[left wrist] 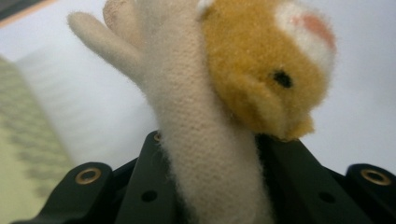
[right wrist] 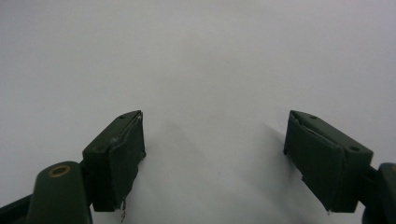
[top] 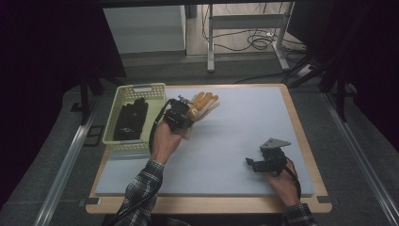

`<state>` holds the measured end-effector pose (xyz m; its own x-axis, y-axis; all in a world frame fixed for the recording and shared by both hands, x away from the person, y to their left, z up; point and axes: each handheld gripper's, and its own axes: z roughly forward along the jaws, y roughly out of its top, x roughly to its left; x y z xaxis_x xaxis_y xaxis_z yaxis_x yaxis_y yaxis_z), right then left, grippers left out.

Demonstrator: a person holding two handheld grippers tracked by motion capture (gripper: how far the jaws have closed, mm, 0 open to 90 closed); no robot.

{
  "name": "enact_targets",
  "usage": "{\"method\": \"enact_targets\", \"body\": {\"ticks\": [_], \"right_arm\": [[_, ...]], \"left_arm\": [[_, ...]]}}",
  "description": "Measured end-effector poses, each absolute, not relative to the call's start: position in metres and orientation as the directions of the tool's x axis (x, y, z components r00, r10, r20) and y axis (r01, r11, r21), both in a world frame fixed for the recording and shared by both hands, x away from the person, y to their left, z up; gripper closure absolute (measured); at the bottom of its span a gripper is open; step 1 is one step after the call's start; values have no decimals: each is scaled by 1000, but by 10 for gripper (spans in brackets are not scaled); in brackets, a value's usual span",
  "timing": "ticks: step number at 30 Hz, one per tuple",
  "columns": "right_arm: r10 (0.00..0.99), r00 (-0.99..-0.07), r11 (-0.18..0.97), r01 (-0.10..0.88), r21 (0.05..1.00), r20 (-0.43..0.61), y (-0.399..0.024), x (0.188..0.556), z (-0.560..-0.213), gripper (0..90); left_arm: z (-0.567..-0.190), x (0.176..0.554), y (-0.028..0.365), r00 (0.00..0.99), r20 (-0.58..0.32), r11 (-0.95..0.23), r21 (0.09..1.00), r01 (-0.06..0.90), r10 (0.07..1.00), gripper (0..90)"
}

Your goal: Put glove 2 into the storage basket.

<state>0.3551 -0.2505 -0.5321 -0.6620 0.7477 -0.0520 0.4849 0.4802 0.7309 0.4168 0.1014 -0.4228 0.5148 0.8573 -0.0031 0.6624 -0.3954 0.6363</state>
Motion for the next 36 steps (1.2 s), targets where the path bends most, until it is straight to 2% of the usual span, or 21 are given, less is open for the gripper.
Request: {"method": "enact_targets", "body": {"ticks": [6, 10, 20, 29, 36], "right_arm": [[748, -662, 480, 485, 731, -52, -251, 355, -532, 197], [748, -662, 480, 485, 731, -52, -251, 355, -532, 198], [748, -662, 478, 484, 733, -51, -250, 355, -532, 197], [748, -662, 479, 483, 733, -52, -250, 355, -532, 198], [748, -662, 479, 483, 733, -52, -250, 355, -532, 198]], "left_arm": [[-412, 420, 124, 452, -8, -341, 646, 683, 892, 744], [-404, 424, 152, 390, -6, -293, 649, 702, 921, 742], [-401, 427, 201, 278, -10, -205, 647, 735, 961, 735], [-421, 438, 242, 164, -25, -114, 615, 780, 986, 728], [-443, 450, 252, 123, -28, -84, 579, 811, 992, 725]]}}
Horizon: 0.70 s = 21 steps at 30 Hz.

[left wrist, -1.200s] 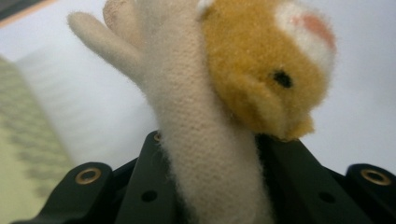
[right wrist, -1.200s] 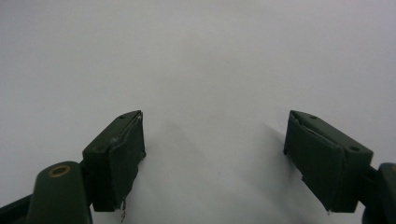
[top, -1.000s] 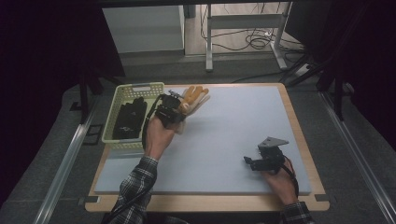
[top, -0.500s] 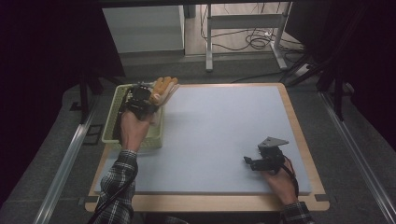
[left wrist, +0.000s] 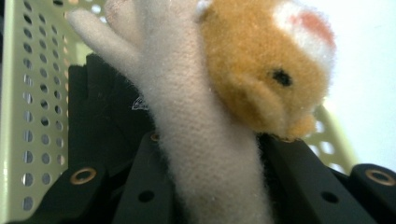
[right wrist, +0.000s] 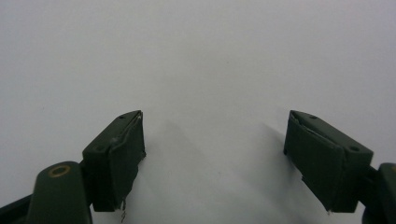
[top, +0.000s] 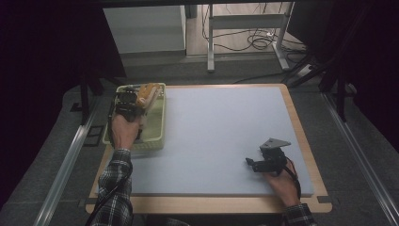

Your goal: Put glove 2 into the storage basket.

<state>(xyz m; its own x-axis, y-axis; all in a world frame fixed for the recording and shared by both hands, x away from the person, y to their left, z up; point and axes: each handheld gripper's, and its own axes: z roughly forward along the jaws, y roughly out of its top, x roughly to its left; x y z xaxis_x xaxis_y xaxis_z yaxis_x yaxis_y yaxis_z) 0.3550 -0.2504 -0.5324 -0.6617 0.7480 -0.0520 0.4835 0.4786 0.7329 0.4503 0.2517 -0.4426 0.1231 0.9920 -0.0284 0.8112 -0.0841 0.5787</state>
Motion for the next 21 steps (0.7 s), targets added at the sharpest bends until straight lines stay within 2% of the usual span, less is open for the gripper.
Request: {"method": "enact_targets", "body": {"ticks": [6, 17, 19, 21], "right_arm": [[748, -662, 478, 483, 733, -52, -250, 355, -532, 197], [748, -662, 478, 484, 733, -51, -250, 355, -532, 198], [748, -662, 478, 484, 733, -51, -250, 355, -532, 198], [748, -662, 478, 484, 733, -51, -250, 355, -532, 198]], "left_arm": [[-460, 465, 251, 112, -16, -86, 539, 838, 994, 718], [-480, 496, 233, 151, -5, -131, 468, 874, 988, 693], [-484, 499, 230, 167, -9, -145, 448, 882, 986, 657], [-488, 502, 228, 178, -20, -152, 431, 890, 984, 548]]}}
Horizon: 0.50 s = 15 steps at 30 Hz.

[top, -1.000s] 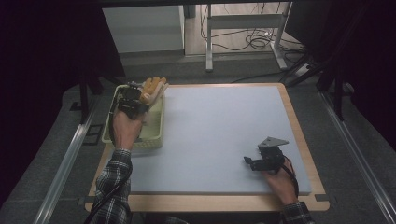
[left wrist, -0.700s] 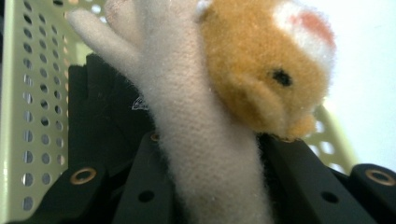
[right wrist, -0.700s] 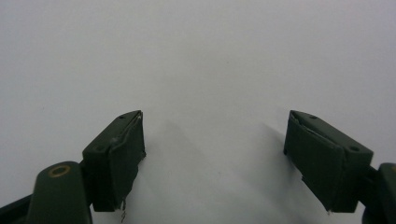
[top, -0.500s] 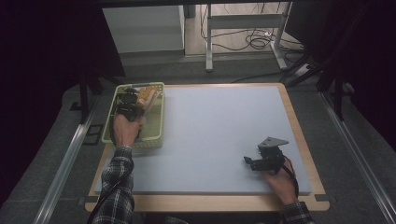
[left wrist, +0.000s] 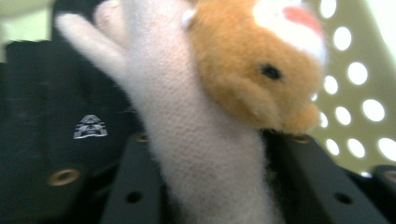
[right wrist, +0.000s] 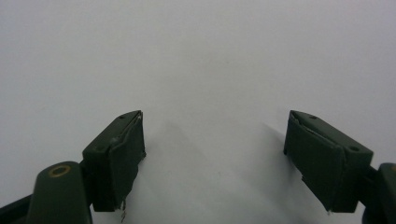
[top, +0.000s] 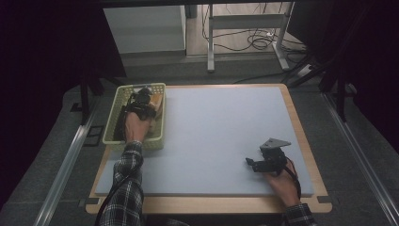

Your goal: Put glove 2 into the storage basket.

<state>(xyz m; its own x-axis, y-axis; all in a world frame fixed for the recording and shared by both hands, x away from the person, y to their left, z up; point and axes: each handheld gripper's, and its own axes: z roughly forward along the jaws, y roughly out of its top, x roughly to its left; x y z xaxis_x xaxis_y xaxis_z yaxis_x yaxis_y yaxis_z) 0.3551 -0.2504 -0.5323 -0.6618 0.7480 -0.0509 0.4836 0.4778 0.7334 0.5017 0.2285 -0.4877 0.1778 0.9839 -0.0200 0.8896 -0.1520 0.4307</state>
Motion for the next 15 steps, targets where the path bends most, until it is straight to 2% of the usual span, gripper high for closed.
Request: {"method": "enact_targets", "body": {"ticks": [3, 4, 6, 12, 13, 15], "right_arm": [[748, -662, 478, 483, 733, -51, -250, 355, -532, 198], [748, -662, 478, 483, 733, -51, -250, 355, -532, 198], [748, -662, 478, 484, 733, -51, -250, 355, -532, 198], [748, -661, 478, 484, 733, -51, -250, 355, -532, 198], [748, -662, 478, 484, 733, -51, -250, 355, -532, 197], [748, -662, 478, 484, 733, -51, -250, 355, -532, 198]], "left_arm": [[-491, 503, 228, 180, -26, -153, 420, 894, 983, 297], [-492, 504, 229, 182, -34, -152, 414, 898, 983, 297], [-491, 501, 234, 163, -54, -124, 435, 892, 985, 162], [-474, 491, 245, 183, -126, -96, 507, 856, 975, 125], [-470, 489, 247, 186, -122, -98, 515, 852, 975, 149], [-467, 486, 251, 180, -126, -90, 517, 851, 976, 251]]}}
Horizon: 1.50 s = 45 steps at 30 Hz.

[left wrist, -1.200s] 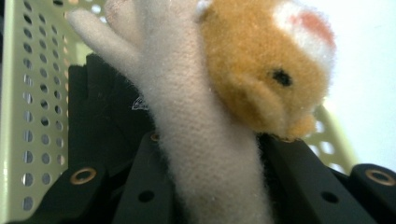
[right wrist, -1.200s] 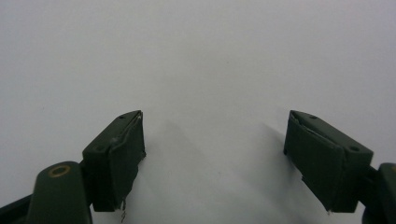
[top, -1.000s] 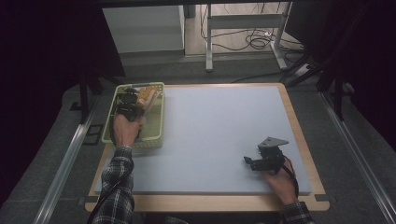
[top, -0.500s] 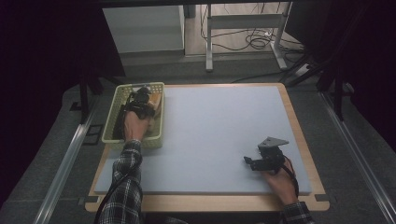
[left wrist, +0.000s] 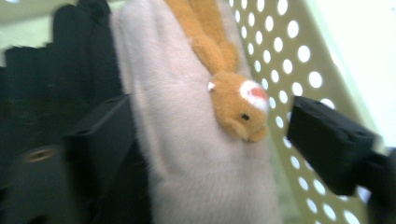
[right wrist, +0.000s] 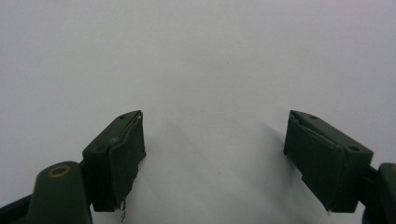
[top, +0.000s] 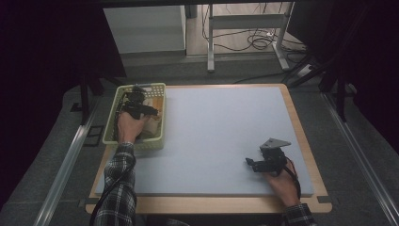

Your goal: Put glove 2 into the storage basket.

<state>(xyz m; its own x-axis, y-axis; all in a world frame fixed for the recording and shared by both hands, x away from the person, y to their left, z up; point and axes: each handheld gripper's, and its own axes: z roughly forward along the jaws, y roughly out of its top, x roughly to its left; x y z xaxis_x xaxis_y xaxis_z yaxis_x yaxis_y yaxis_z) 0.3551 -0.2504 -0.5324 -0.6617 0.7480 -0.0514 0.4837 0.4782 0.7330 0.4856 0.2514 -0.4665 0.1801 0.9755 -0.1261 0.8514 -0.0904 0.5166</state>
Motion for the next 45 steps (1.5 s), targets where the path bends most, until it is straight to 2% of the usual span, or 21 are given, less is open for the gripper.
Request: {"method": "enact_targets", "body": {"ticks": [1, 2, 4, 8, 12, 18, 20, 25, 30, 45], "right_arm": [[748, -662, 478, 484, 733, -51, -250, 355, -532, 198], [748, -661, 478, 484, 733, -52, -250, 355, -532, 198], [748, -662, 478, 484, 733, -52, -250, 355, -532, 197], [748, -661, 478, 484, 733, -51, -250, 355, -532, 198], [748, -661, 478, 484, 733, -51, -250, 355, -532, 197], [748, -662, 477, 484, 733, -50, -250, 355, -532, 197], [748, -661, 477, 484, 733, -50, -250, 355, -532, 198], [748, -662, 477, 484, 733, -51, -250, 355, -532, 198], [748, -662, 478, 484, 733, -51, -250, 355, -532, 198], [748, -662, 478, 484, 733, -52, -250, 355, -532, 198]], "left_arm": [[-467, 486, 251, 180, -126, -90, 517, 851, 976, 320], [-467, 485, 254, 177, -136, -85, 509, 857, 975, 320], [-473, 486, 260, 161, -144, -74, 477, 876, 976, 464], [-483, 488, 262, 160, -156, -76, 444, 893, 975, 591], [-491, 492, 258, 164, -180, -76, 416, 906, 970, 643], [-495, 494, 250, 194, -192, -105, 398, 912, 962, 652], [-495, 494, 251, 200, -200, -107, 398, 911, 959, 650], [-494, 489, 262, 193, -179, -97, 440, 893, 965, 489], [-490, 486, 266, 194, -160, -100, 462, 881, 968, 450], [-477, 469, 288, 175, -106, -90, 545, 834, 979, 207]]}}
